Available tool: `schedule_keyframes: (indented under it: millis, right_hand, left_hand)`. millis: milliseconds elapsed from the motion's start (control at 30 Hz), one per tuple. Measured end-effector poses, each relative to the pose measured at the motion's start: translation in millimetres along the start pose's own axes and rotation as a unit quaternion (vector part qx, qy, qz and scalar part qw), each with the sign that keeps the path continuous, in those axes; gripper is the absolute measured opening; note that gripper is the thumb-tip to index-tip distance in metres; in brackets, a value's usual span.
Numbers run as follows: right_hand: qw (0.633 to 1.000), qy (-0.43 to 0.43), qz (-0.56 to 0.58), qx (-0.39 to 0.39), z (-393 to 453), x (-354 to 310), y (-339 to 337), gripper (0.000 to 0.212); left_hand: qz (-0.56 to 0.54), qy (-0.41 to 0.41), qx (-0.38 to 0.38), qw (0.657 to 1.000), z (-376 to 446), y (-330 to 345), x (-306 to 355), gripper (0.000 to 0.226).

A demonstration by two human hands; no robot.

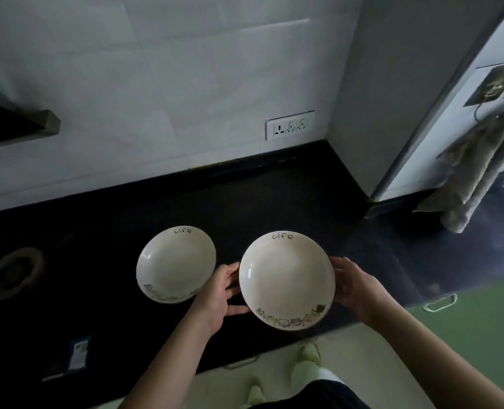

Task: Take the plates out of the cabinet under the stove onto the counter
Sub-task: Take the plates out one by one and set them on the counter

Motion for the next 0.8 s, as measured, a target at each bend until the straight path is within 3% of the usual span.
schedule_keyframes:
  millis: [300,800]
  right_hand:
    - [0.997,0.043,-0.053,-0.039,78.2,-52.3,-2.0,0.035]
    - [0.992,0.079,-0.077,-0.054,130.8,-64.9,-1.9,0.039]
  left_hand:
    - [-0.066,-0.053,0.039,0.996,58.9,37.2,20.7,0.048]
    - [-0.036,-0.077,0.076,0.993,98.1,43.7,34.5,0.049]
Point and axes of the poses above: each hand's wrist, its own z-axis towards the middle knuckle, its own y-axis out of the palm, x = y × z, the point moved 2 cm from there along z, towards the middle knuckle, and after that the axes turned 9 degrees about z, right-handed, at the moved point
